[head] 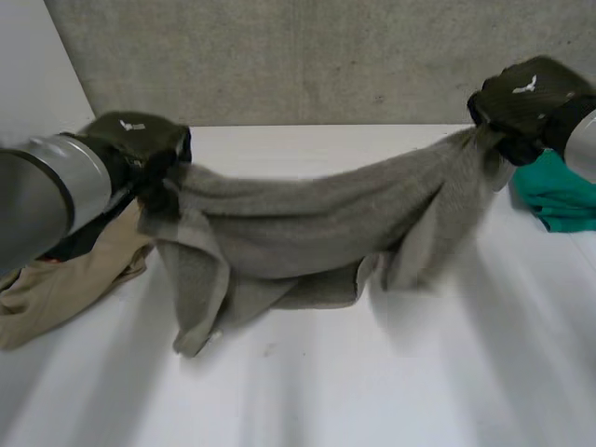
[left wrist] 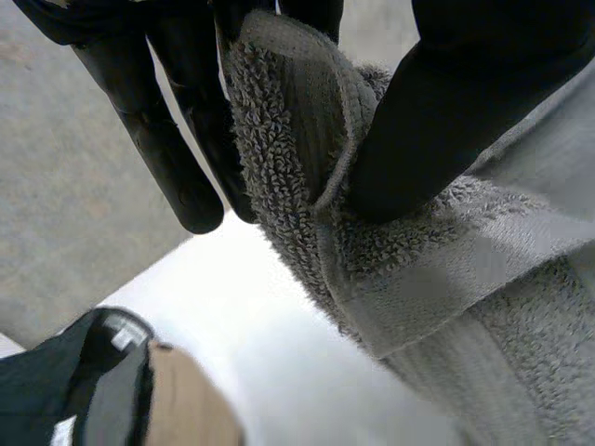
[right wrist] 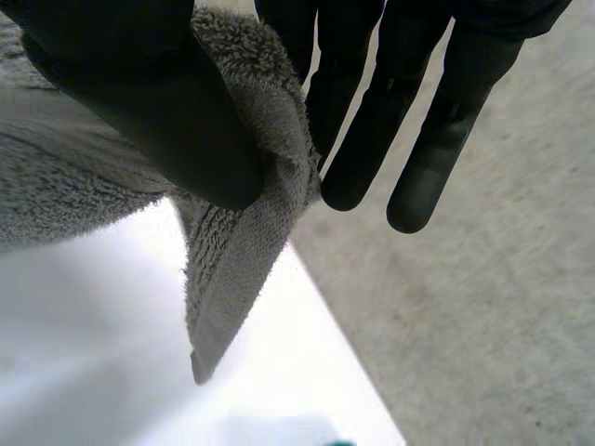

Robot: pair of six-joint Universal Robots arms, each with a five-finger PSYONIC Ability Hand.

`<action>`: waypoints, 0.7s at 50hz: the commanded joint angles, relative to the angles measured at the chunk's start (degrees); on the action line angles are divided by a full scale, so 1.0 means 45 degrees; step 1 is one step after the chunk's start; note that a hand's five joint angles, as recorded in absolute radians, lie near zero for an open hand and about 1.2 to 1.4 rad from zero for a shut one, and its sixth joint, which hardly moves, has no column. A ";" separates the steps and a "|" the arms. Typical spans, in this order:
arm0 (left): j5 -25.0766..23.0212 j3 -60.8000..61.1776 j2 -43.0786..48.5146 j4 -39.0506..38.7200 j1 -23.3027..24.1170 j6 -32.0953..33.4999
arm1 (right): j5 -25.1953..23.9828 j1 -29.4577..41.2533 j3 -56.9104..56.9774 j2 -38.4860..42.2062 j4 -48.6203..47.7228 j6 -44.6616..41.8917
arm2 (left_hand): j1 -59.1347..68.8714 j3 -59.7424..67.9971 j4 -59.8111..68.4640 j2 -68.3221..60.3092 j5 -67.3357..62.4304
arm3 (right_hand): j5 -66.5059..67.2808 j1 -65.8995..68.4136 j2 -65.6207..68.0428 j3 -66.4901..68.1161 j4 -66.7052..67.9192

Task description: Fold the laundry.

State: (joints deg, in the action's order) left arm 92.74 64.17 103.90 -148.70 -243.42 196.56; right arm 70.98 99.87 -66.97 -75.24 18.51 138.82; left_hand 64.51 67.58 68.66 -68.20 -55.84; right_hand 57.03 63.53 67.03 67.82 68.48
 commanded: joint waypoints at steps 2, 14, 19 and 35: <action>0.0757 -0.1542 0.2788 -0.3297 -0.0633 0.3036 | 0.1468 0.0501 0.2920 0.3490 -0.0125 -0.1514 | 0.3443 0.2761 0.2521 -0.2622 -0.3147 | 0.2882 0.3661 0.2883 0.2707 0.2559; -0.0922 -0.3968 0.2772 -1.2306 -0.1240 0.2142 | 0.2393 0.0463 0.6156 0.4553 -1.1449 0.1589 | 0.3443 0.2761 0.2521 -0.2622 -0.3147 | 0.2882 0.3661 0.2883 0.2707 0.2559; -0.0766 -0.2935 0.2244 -1.1547 -0.1298 0.1204 | 0.0284 0.0190 0.3715 0.3772 -1.3487 0.2158 | 0.3443 0.2761 0.2521 -0.2622 -0.3147 | 0.2882 0.3661 0.2883 0.2707 0.2559; -0.1391 0.4330 0.2770 -1.0686 -0.1650 0.0793 | -0.2842 -0.0942 -0.3941 0.3497 -1.0969 0.0031 | 0.3443 0.2761 0.2521 -0.2622 -0.3147 | 0.2882 0.3661 0.2883 0.2707 0.2559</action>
State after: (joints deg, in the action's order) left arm 86.72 72.44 113.84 -196.51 -251.26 199.65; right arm 63.45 97.18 -73.91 -60.60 -35.89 143.55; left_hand 64.85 68.40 68.71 -68.56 -57.00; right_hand 57.71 64.07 67.03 68.09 68.68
